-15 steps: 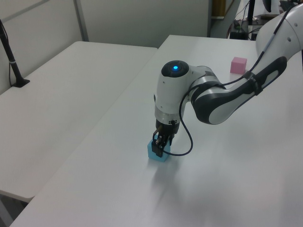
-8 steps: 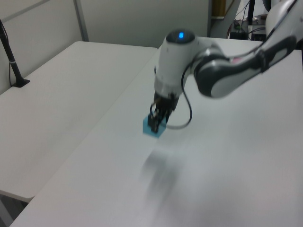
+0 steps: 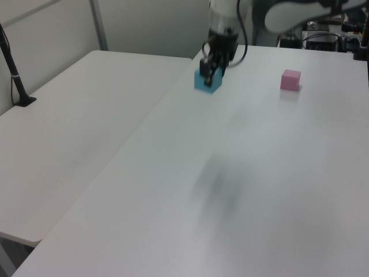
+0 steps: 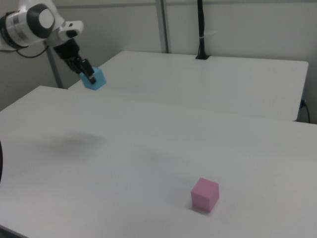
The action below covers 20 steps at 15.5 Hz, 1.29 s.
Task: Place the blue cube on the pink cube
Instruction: 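Lift the light-blue cube and carry it over the pink cube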
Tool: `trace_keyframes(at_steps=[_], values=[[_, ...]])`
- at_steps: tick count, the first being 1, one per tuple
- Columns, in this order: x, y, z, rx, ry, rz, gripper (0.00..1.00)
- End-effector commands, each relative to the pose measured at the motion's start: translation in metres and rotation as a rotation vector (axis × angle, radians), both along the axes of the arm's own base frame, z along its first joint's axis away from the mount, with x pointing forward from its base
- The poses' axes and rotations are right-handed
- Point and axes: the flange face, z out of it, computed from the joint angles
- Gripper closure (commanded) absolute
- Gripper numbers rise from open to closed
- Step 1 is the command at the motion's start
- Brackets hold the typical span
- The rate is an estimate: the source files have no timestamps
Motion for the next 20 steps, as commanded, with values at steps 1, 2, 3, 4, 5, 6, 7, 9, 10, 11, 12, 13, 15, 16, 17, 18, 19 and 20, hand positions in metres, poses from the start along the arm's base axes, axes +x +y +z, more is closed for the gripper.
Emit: trace_keyframes(at_steps=[1, 2, 3, 4, 5, 6, 7, 9, 10, 11, 12, 13, 15, 16, 17, 18, 19, 20], values=[[-0.012, -0.080, 0.026, 0.006, 0.034, -0.026, 0.46], [-0.016, -0.103, 0.037, 0.000, 0.034, -0.037, 0.46], [-0.022, -0.126, 0.049, 0.000, 0.035, -0.040, 0.46], [-0.032, -0.149, 0.055, 0.011, 0.046, -0.024, 0.46], [-0.043, -0.172, 0.064, 0.024, 0.048, 0.001, 0.46], [-0.053, -0.191, 0.075, 0.037, 0.046, 0.033, 0.46], [-0.062, -0.211, 0.081, 0.054, 0.062, 0.053, 0.46], [-0.073, -0.244, 0.086, 0.073, 0.093, 0.105, 0.46], [-0.076, -0.252, 0.085, 0.065, 0.109, 0.143, 0.46], [-0.079, -0.265, 0.085, 0.057, 0.120, 0.170, 0.46], [-0.082, -0.277, 0.084, 0.049, 0.134, 0.199, 0.46], [-0.084, -0.289, 0.082, 0.041, 0.147, 0.229, 0.46], [-0.090, -0.320, 0.075, 0.032, 0.167, 0.253, 0.46], [-0.095, -0.340, 0.075, 0.028, 0.170, 0.250, 0.46], [-0.098, -0.356, 0.071, 0.027, 0.179, 0.258, 0.46], [-0.102, -0.370, 0.064, 0.030, 0.196, 0.265, 0.46], [-0.108, -0.389, 0.054, 0.037, 0.208, 0.249, 0.46], [-0.114, -0.408, 0.051, 0.037, 0.206, 0.233, 0.46]])
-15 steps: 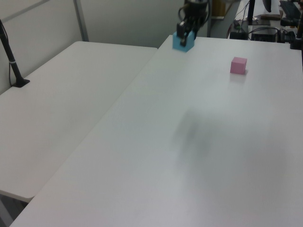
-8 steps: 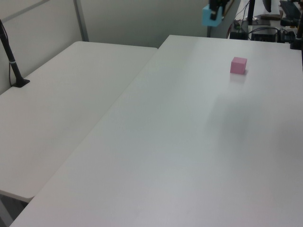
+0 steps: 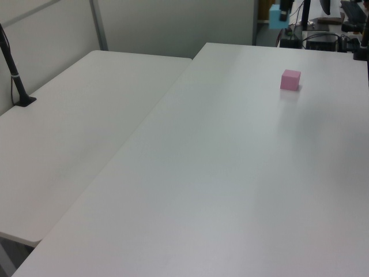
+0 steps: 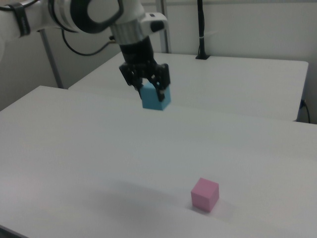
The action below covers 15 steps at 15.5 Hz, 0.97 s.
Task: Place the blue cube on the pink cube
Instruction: 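Lift the light-blue cube and carry it over the pink cube, then lower the light-blue cube onto the top of the pink cube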
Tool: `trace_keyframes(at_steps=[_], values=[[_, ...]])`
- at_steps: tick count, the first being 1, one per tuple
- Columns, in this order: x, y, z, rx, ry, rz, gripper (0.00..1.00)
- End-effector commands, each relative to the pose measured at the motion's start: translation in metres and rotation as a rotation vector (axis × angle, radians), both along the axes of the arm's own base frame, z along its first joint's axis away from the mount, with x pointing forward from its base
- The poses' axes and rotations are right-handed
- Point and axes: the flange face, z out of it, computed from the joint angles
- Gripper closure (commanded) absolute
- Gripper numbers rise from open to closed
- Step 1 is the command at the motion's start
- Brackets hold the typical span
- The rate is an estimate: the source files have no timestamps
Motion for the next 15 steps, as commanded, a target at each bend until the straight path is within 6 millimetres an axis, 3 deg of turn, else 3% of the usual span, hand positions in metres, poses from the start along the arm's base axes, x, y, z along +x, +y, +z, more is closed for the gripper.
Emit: trace_keyframes(at_steps=[1, 3, 7, 10, 15], values=[[-0.023, -0.057, -0.023, 0.025, 0.017, 0.001, 0.46], [-0.037, -0.089, -0.048, 0.031, 0.027, 0.020, 0.46], [-0.052, -0.131, -0.107, 0.031, -0.045, -0.017, 0.46], [-0.047, -0.146, -0.144, 0.027, -0.055, -0.025, 0.46], [-0.041, -0.161, -0.175, 0.024, -0.053, -0.016, 0.46]])
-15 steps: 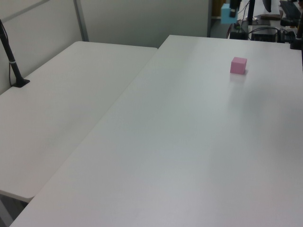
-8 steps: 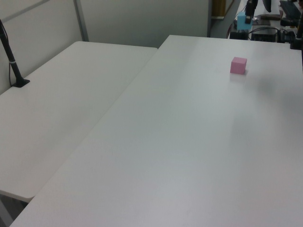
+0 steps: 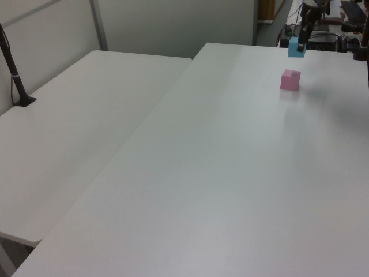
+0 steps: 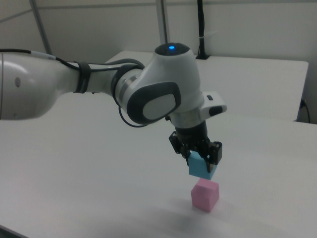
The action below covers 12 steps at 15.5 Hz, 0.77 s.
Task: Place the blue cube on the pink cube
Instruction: 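Lower the light-blue cube onto the top of the pink cube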
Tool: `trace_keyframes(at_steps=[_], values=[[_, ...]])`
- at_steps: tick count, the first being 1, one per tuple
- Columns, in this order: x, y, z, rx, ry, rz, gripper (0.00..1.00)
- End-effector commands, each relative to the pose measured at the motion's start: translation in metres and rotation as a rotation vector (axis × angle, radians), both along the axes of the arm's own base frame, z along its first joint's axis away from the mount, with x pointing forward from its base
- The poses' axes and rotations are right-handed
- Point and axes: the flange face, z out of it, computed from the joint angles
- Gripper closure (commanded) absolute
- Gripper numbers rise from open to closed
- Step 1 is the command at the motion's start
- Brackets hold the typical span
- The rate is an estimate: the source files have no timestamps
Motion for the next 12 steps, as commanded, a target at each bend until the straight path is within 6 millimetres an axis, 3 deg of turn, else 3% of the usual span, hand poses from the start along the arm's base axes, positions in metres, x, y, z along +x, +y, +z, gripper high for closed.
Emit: trace_keyframes(at_steps=[1, 12], values=[[0.003, -0.005, -0.016, 0.000, -0.030, 0.019, 0.46], [0.002, 0.003, -0.065, 0.001, -0.021, 0.030, 0.46]])
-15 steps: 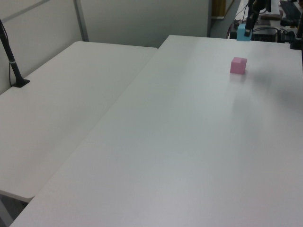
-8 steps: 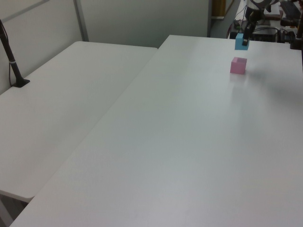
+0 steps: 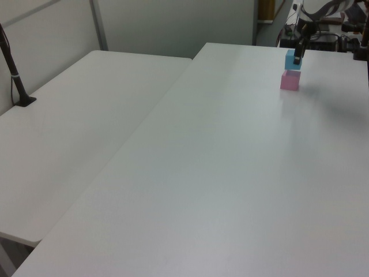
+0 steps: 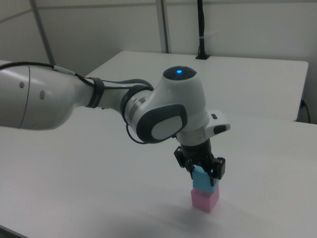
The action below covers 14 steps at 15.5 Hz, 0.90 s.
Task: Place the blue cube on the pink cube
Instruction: 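Lower the light-blue cube onto the top of the pink cube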
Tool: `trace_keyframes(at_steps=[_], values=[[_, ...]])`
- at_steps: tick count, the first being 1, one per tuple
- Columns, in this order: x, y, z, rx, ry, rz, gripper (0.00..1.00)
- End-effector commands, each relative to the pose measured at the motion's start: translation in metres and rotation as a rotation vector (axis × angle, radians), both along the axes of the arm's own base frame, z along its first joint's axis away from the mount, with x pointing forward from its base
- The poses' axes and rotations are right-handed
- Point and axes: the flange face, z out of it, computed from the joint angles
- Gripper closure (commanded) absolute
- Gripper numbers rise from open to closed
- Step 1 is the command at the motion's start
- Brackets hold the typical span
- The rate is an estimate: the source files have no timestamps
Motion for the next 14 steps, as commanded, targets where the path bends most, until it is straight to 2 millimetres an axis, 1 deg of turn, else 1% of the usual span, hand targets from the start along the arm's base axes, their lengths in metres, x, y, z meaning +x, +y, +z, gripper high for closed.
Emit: trace_keyframes(at_steps=[1, 3, 7, 8, 10, 11, 12, 14], values=[[-0.0060, 0.0095, -0.0118, -0.004, -0.027, 0.021, 0.46], [-0.0059, 0.0138, -0.0165, 0.000, -0.021, 0.027, 0.46], [-0.0052, 0.0155, -0.0173, 0.001, -0.020, 0.028, 0.46], [-0.0047, 0.0163, -0.0173, 0.002, -0.020, 0.027, 0.43], [-0.0049, 0.0153, -0.0166, 0.000, -0.021, 0.025, 0.13], [-0.0050, 0.0154, -0.0156, -0.001, -0.022, 0.023, 0.03], [-0.0050, 0.0154, -0.0156, -0.001, -0.022, 0.023, 0.00], [-0.0052, 0.0144, -0.0149, -0.001, -0.023, 0.020, 0.00]])
